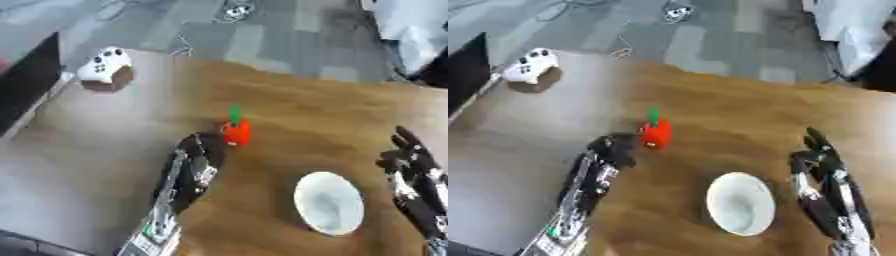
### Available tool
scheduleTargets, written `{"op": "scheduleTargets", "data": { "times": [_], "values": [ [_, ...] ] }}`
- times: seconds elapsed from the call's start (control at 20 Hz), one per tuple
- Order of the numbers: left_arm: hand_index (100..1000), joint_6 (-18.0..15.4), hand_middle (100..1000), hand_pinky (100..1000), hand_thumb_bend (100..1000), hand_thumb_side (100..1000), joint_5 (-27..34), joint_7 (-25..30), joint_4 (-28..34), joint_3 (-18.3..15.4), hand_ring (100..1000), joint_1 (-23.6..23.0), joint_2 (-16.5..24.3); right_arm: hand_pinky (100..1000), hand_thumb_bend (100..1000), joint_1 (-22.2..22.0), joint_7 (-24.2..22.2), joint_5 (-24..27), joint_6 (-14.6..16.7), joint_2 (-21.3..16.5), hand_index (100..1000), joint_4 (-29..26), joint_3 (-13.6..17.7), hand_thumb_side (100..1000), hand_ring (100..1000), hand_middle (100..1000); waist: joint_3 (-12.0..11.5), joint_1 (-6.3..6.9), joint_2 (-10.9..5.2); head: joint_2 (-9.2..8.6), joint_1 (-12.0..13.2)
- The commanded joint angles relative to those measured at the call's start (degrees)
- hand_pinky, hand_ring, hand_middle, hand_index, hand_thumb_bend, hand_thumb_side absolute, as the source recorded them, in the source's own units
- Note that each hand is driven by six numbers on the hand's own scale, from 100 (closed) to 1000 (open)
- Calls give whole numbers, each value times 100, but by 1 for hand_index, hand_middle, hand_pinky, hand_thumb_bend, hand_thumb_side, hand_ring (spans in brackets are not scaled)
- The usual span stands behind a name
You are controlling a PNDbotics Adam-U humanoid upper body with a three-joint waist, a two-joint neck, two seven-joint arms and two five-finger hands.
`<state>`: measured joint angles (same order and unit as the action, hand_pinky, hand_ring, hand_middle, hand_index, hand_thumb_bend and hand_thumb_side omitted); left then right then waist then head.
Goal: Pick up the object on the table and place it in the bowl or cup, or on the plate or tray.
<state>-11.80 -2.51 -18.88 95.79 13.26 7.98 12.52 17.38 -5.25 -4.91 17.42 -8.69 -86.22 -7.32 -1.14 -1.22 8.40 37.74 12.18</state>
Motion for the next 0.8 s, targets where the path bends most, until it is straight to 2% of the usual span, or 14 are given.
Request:
{"op": "scheduleTargets", "data": {
  "times": [0.05, 0.45, 0.6, 0.8],
  "values": [
    [593, 13, 667, 1000, 598, 763, -24, 26, 72, 11, 455, 13, 11, 708, 164, 5, -7, 17, -17, -80, 662, -115, 19, 381, 1000, 1000, 13, 25, -86, 60, 42],
    [595, 21, 668, 1000, 598, 765, -26, 55, 69, 14, 455, -8, 18, 697, 159, -12, -59, 35, -36, -85, 660, -120, 9, 385, 1000, 1000, 16, 42, -109, 115, -10],
    [597, 34, 670, 1000, 598, 766, -41, 74, 69, 19, 456, -17, 59, 693, 157, -12, -84, 43, -39, -95, 659, -111, 4, 386, 1000, 1000, 20, 48, -123, 185, -20],
    [627, 115, 694, 1000, 676, 763, -229, 119, 38, -20, 485, 57, 270, 691, 157, -3, -90, 40, -36, -125, 659, -90, 5, 386, 1000, 1000, 32, 55, -126, 360, 58]
  ]
}}
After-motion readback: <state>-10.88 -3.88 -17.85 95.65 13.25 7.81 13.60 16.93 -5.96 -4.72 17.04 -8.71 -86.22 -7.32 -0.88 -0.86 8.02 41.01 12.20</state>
